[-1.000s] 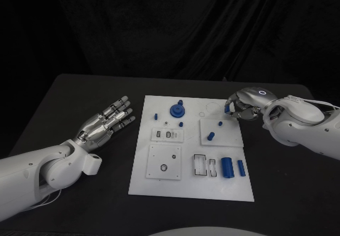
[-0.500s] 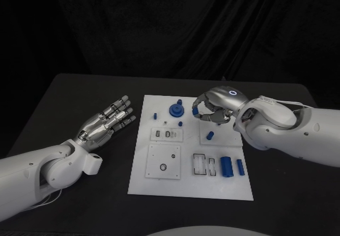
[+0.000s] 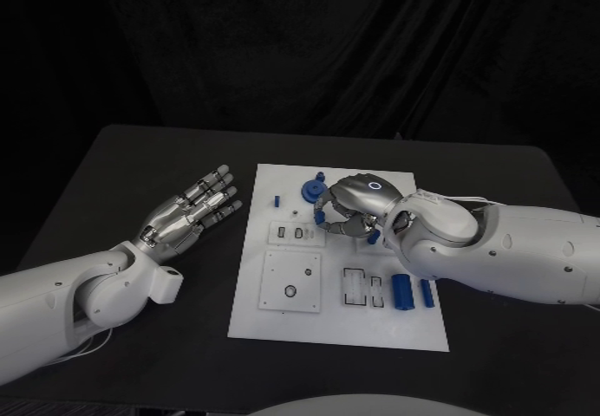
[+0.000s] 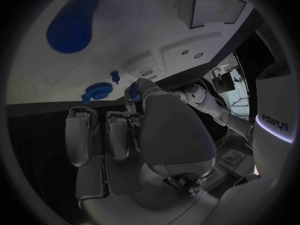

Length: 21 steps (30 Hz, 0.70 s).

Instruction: Assemble the parts on the task board

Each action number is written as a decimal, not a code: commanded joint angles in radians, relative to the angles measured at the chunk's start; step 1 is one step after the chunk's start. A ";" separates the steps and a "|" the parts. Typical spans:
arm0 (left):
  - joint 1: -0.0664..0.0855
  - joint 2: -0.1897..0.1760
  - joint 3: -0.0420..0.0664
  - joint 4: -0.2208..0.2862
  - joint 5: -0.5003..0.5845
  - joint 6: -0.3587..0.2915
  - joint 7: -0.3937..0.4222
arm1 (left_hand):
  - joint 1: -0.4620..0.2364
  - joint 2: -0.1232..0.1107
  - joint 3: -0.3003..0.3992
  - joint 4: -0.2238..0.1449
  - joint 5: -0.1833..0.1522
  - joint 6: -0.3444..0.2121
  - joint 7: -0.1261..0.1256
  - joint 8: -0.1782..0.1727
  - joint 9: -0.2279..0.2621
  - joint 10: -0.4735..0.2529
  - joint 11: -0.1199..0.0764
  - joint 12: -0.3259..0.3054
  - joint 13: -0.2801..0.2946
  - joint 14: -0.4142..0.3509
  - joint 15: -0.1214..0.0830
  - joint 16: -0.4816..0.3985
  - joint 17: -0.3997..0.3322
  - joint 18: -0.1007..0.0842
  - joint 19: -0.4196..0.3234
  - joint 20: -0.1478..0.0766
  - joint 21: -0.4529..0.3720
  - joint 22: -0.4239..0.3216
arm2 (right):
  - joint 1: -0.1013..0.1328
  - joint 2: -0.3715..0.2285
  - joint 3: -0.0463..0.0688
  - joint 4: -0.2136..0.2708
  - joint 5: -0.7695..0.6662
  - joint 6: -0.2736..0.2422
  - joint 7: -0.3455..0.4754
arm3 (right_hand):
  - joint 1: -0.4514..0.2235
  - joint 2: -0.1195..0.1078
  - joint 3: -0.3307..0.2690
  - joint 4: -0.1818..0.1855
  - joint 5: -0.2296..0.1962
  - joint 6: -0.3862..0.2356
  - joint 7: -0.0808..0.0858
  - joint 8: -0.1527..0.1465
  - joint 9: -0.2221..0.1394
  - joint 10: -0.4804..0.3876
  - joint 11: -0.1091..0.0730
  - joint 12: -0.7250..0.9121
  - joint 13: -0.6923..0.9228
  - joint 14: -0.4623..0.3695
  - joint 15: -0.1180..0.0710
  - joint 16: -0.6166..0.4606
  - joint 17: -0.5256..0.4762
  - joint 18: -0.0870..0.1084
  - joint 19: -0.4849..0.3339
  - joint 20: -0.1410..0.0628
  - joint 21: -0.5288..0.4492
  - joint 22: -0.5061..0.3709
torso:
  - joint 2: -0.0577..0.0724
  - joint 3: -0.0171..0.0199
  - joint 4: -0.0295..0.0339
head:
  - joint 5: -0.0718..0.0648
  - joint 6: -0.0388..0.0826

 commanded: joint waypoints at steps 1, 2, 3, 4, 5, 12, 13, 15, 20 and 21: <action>-0.001 0.003 0.001 0.001 0.001 0.012 0.085 | -0.007 0.006 0.005 0.000 0.003 -0.002 0.003 0.002 -0.001 -0.003 0.007 0.005 0.001 0.002 0.007 0.005 0.001 0.010 -0.002 0.008 0.005 0.001 | -0.010 0.013 0.001 -0.006 -0.026 0.033 -0.038 | 0.003 -0.009 -0.001 -0.008 0.007 -0.001 0.005 0.001 0.071 0.105 0.009 0.003 0.263 0.102 0.005 0.003 0.263 -0.003 0.050 0.002 -0.004 0.220 | 0.001 0.0017 -0.0013 | -0.001 -0.005; -0.001 0.004 0.001 0.000 0.001 0.013 0.084 | -0.007 0.006 0.005 0.000 0.003 -0.002 0.003 0.002 -0.001 -0.003 0.007 0.005 0.001 0.002 0.007 0.005 0.001 0.010 -0.002 0.008 0.005 0.001 | -0.012 0.017 0.001 -0.007 -0.027 0.035 -0.038 | 0.003 -0.009 -0.001 -0.008 0.007 -0.001 0.005 0.001 0.071 0.105 0.009 0.003 0.263 0.102 0.005 0.003 0.263 -0.003 0.050 0.002 -0.004 0.220 | 0.001 0.0021 -0.0009 | -0.002 -0.006; -0.001 0.005 0.001 0.000 0.001 0.014 0.084 | -0.007 0.006 0.005 0.000 0.003 -0.002 0.003 0.002 -0.001 -0.003 0.007 0.005 0.001 0.002 0.007 0.005 0.001 0.010 -0.002 0.008 0.005 0.001 | -0.014 0.020 0.001 -0.008 -0.027 0.037 -0.038 | 0.003 -0.009 -0.001 -0.009 0.009 -0.001 0.005 0.001 0.071 0.105 0.009 0.003 0.263 0.102 0.005 0.003 0.263 -0.003 0.050 0.003 -0.004 0.220 | 0.002 0.0020 -0.0006 | -0.003 -0.007; -0.001 0.006 0.001 -0.001 0.001 0.015 0.084 | -0.007 0.006 0.005 0.000 0.003 -0.002 0.003 0.002 -0.001 -0.003 0.007 0.005 0.001 0.002 0.007 0.005 0.001 0.010 -0.002 0.008 0.005 0.001 | -0.015 0.023 0.001 -0.009 -0.027 0.038 -0.038 | 0.003 -0.010 -0.001 -0.010 0.010 -0.001 0.005 0.000 0.072 0.105 0.010 0.003 0.263 0.102 0.006 0.003 0.263 -0.003 0.049 0.003 -0.005 0.220 | 0.002 0.0023 0.0001 | -0.003 -0.008; -0.001 0.006 0.001 -0.001 0.001 0.015 0.083 | -0.007 0.006 0.005 0.000 0.003 -0.002 0.003 0.002 -0.001 -0.003 0.007 0.005 0.001 0.002 0.007 0.005 0.001 0.010 -0.002 0.008 0.005 0.001 | -0.016 0.026 0.001 -0.009 -0.027 0.040 -0.039 | 0.003 -0.010 -0.001 -0.010 0.010 -0.001 0.005 0.000 0.072 0.105 0.010 0.003 0.263 0.102 0.006 0.003 0.263 -0.003 0.049 0.003 -0.005 0.220 | 0.002 0.0025 0.0007 | -0.004 -0.008; -0.001 0.010 0.001 -0.004 0.001 0.018 0.080 | -0.007 0.006 0.006 0.000 0.003 -0.002 0.003 0.002 -0.001 -0.003 0.007 0.005 0.001 0.002 0.007 0.005 0.001 0.010 -0.003 0.008 0.005 0.001 | -0.020 0.038 0.001 -0.014 -0.042 0.069 -0.054 | 0.001 -0.014 -0.001 -0.013 0.015 -0.004 0.008 -0.002 0.074 0.105 0.013 0.003 0.263 0.102 0.008 0.003 0.263 -0.002 0.049 0.005 -0.007 0.219 | 0.002 0.0042 -0.0044 | 0.002 -0.012; -0.001 0.010 0.001 -0.004 0.001 0.018 0.080 | -0.007 0.006 0.006 0.000 0.003 -0.002 0.003 0.002 -0.001 -0.003 0.007 0.005 0.001 0.002 0.007 0.005 0.001 0.010 -0.003 0.008 0.005 0.001 | -0.020 0.038 0.001 -0.014 -0.046 0.072 -0.057 | 0.000 -0.015 -0.001 -0.013 0.015 -0.004 0.008 -0.002 0.075 0.105 0.013 0.003 0.263 0.102 0.008 0.003 0.263 -0.002 0.048 0.005 -0.007 0.219 | 0.003 0.0046 -0.0051 | 0.002 -0.012; -0.001 0.010 0.001 -0.004 0.001 0.018 0.079 | -0.007 0.006 0.006 0.000 0.003 -0.002 0.003 0.002 -0.001 -0.003 0.007 0.005 0.001 0.002 0.007 0.005 0.001 0.010 -0.003 0.008 0.005 0.001 | -0.020 0.039 0.001 -0.015 -0.054 0.077 -0.063 | -0.001 -0.016 -0.002 -0.014 0.015 -0.005 0.009 -0.003 0.075 0.105 0.013 0.003 0.263 0.102 0.009 0.003 0.263 -0.002 0.048 0.006 -0.008 0.219 | 0.003 0.0048 -0.0054 | 0.003 -0.014; -0.001 0.010 0.001 -0.006 0.001 0.019 0.078 | -0.007 0.006 0.006 0.000 0.003 -0.002 0.003 0.002 -0.001 -0.003 0.007 0.005 0.001 0.002 0.007 0.005 0.001 0.010 -0.003 0.008 0.005 0.001 | -0.021 0.039 0.001 -0.016 -0.062 0.086 -0.072 | -0.002 -0.018 -0.001 -0.016 0.017 -0.007 0.010 -0.005 0.076 0.105 0.014 0.003 0.263 0.102 0.010 0.003 0.263 -0.001 0.046 0.007 -0.013 0.217 | 0.001 0.0041 -0.0022 | 0.000 -0.016; -0.001 0.010 0.001 -0.006 0.001 0.019 0.078 | -0.007 0.006 0.006 0.000 0.003 -0.002 0.003 0.002 -0.001 -0.003 0.007 0.005 0.001 0.002 0.007 0.005 0.001 0.010 -0.003 0.008 0.005 0.001 | -0.021 0.039 0.001 -0.017 -0.063 0.089 -0.074 | -0.002 -0.018 -0.001 -0.016 0.017 -0.007 0.010 -0.005 0.076 0.105 0.014 0.003 0.263 0.102 0.010 0.003 0.263 -0.001 0.046 0.007 -0.013 0.217 | 0.001 0.0041 -0.0018 | -0.001 -0.016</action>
